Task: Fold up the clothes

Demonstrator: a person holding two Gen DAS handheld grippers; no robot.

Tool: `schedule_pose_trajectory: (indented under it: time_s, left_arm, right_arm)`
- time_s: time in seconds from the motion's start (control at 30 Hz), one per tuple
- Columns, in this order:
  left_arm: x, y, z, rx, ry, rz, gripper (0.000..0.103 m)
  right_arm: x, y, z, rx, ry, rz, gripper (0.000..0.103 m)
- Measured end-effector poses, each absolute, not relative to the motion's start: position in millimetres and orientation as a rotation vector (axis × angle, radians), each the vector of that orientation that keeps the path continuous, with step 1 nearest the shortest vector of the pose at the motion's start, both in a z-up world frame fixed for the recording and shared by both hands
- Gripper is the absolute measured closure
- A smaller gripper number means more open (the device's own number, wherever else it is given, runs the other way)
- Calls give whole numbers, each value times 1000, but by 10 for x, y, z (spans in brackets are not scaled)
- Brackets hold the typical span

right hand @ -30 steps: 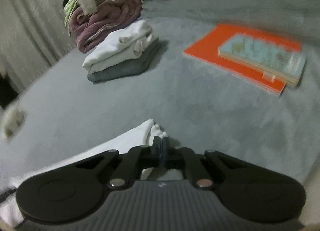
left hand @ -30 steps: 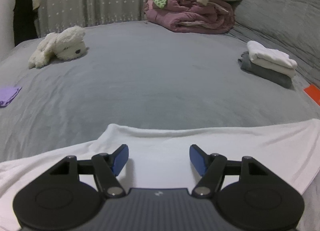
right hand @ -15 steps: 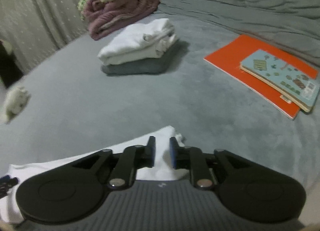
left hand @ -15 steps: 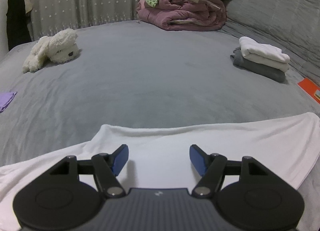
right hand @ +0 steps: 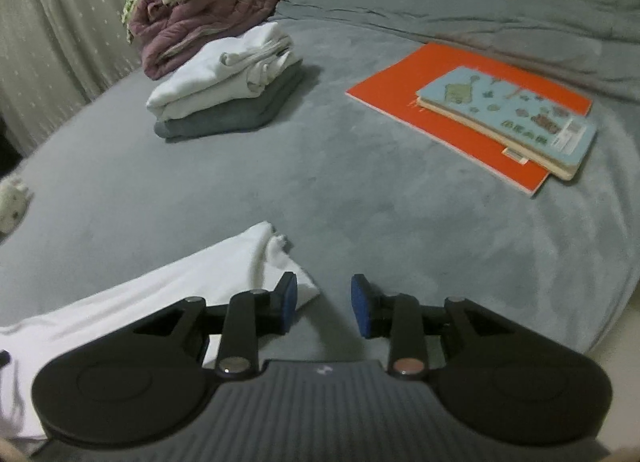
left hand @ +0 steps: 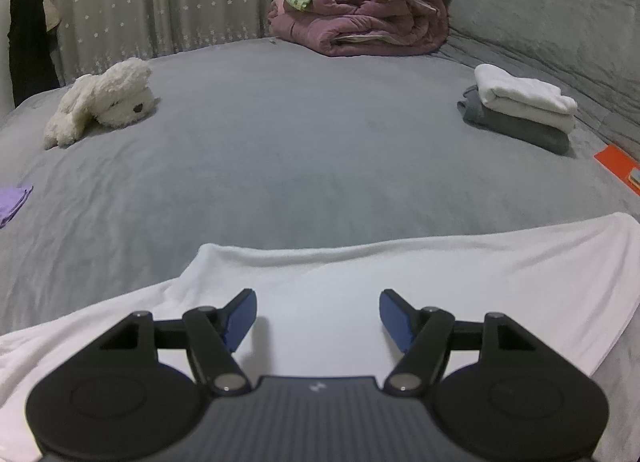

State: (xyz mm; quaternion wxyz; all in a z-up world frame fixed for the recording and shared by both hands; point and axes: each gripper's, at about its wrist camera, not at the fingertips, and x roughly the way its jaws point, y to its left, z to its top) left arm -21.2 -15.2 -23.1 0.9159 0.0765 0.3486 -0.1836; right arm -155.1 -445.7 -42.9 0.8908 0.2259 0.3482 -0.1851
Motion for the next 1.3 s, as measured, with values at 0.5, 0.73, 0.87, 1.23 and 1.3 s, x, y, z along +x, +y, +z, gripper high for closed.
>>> schedule_pose_trajectory:
  time_s: [0.5,0.73,0.87,1.23,1.3]
  left_arm:
    - [-190,-188,-274,174,734,-380,34]
    - [-194,-194,-282,181,738,-379,34]
    - [-192,-198,-293,186,735,-369,34]
    - [-406,-358,-271,212,663,-439,34]
    - [-422,-411,-286,224,656,-455,34]
  right_arm:
    - [-1488,-4283,-414,366,771,-399,101]
    - [-1457,-4360,-417,380,791,-374,88]
    - [-1408,-4515,-372,515,725,-339,65]
    - [-1047,-4454,-614,378,679,-150,90]
    - [-1074,-4393,-603,310,653,-150,97]
